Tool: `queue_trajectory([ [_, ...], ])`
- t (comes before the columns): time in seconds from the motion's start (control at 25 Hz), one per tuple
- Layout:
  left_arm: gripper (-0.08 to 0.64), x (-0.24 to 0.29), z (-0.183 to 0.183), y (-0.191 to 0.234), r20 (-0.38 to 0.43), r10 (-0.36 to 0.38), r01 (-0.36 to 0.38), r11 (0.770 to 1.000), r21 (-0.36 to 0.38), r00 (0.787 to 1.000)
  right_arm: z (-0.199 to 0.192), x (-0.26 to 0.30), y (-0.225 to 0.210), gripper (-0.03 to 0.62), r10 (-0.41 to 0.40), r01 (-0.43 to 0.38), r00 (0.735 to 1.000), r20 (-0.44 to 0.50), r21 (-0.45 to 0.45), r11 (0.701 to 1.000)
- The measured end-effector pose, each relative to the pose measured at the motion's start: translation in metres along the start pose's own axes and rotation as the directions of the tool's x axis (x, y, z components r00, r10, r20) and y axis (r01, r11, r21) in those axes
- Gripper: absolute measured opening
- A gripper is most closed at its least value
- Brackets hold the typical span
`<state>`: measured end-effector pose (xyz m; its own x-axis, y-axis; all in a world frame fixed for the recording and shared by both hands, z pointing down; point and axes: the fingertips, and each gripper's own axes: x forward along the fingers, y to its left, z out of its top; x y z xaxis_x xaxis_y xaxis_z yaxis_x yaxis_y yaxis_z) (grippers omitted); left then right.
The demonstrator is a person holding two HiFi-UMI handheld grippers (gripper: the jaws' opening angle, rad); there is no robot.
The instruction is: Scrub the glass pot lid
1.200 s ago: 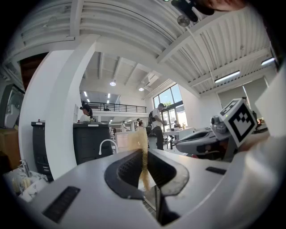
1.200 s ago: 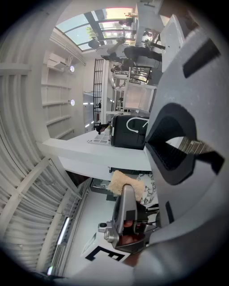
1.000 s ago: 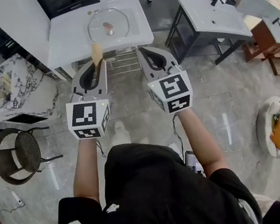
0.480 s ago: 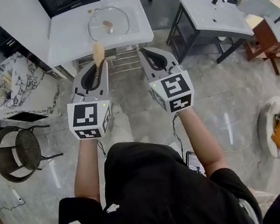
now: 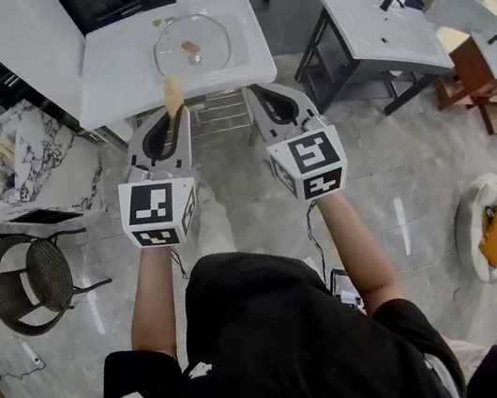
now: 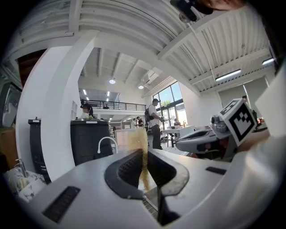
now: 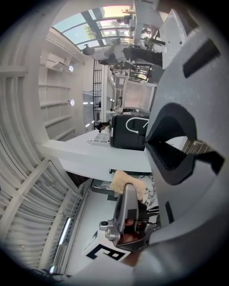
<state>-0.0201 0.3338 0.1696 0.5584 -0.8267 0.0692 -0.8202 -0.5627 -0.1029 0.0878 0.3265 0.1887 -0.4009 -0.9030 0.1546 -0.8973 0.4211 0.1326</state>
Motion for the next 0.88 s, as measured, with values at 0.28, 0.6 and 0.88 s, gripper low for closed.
queue_trajectory([
  [0.28,0.018,0.053,-0.013,0.044,-0.021,0.000,0.000,1.000,-0.012,1.000,0.000,0.066,-0.021,-0.002,0.005,-0.005,1.000,-0.015,-0.002,1.000],
  [0.6,0.018,0.125,-0.017,0.105,-0.049,-0.016,0.015,0.999,-0.032,0.999,0.005,0.156,-0.050,-0.002,0.007,-0.006,0.999,-0.051,0.014,1.000],
  [0.88,0.018,0.177,-0.026,0.168,-0.076,-0.030,0.027,0.999,-0.047,0.997,0.009,0.232,-0.064,-0.002,-0.006,0.008,0.997,-0.082,0.025,1.000],
])
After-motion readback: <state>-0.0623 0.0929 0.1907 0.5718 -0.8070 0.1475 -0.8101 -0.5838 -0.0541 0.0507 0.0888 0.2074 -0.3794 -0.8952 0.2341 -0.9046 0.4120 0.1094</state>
